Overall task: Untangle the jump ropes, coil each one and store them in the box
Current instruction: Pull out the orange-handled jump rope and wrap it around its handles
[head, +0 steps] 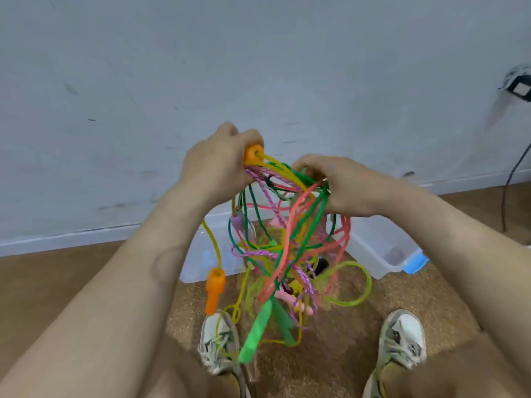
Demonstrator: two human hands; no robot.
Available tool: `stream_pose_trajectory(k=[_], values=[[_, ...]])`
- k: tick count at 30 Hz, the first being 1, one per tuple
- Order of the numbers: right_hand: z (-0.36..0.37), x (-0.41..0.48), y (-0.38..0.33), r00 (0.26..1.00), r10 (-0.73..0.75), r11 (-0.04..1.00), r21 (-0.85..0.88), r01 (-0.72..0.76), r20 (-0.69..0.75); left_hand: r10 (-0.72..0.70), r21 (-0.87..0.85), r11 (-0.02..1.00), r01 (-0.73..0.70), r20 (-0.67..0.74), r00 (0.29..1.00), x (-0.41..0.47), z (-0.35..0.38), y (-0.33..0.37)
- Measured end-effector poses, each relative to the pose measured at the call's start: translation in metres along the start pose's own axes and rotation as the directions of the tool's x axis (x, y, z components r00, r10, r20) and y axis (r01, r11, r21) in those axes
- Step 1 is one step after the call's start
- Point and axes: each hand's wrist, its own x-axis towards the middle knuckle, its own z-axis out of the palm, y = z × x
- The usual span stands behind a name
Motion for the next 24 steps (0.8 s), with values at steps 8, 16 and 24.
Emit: stream_pose_trajectory(k=[8,16,24], values=[[0.006,-0.013,0.005,0.874,0.236,0.966,-0.004,-0.259,0.424,0.049,-0.080,0.996,-0.028,0.280,0.959,-0.015,0.003,-0.009],[0.050,0.009,-0.025,0.990,0.131,0.779,0.612,-0.138,0.056,0.129,-0.522,0.848,0.090,0.369,0.920,-0.007,-0.003,-0.002],[0.037,0.013,-0.013,0.995,0.101,0.962,0.257,-0.092,-0.020,0.040,-0.254,0.962,0.105,0.508,0.860,-0.016,-0.015,-0.001]])
